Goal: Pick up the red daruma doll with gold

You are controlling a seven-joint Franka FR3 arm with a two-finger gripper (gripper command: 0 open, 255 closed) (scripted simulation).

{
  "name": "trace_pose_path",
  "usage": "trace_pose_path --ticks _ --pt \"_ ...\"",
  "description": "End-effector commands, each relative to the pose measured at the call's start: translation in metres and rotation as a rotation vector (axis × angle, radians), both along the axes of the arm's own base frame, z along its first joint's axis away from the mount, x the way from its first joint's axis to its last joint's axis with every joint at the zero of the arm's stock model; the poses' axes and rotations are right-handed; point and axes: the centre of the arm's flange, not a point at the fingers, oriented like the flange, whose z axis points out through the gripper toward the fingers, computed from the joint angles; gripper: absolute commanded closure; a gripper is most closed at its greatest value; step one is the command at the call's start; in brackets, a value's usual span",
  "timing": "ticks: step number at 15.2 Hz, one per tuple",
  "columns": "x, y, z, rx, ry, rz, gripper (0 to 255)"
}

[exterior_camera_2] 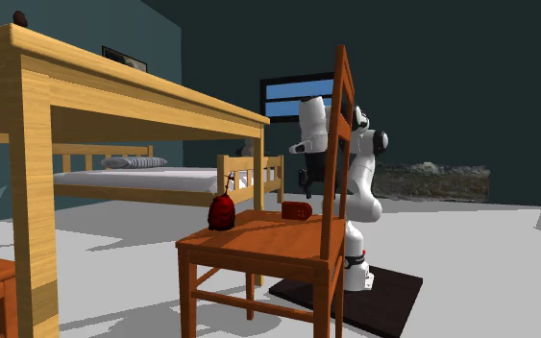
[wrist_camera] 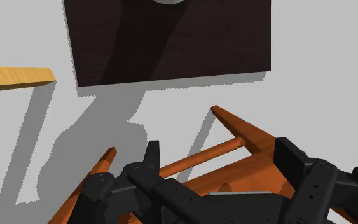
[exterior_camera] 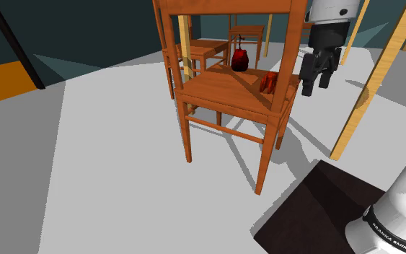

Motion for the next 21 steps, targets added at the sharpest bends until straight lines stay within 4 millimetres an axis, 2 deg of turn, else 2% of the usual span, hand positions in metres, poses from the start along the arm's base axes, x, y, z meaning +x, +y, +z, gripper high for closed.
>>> trace_pose_path --ticks 1,11,21 --pt "0.0 0.0 0.0 0.0 0.0 0.0 0" --pt "0.104 -0.023 0.026 -0.046 -0.144 -0.017 0" --pt "0.202 -0.045 0.068 -0.093 -0.287 -0.035 0"
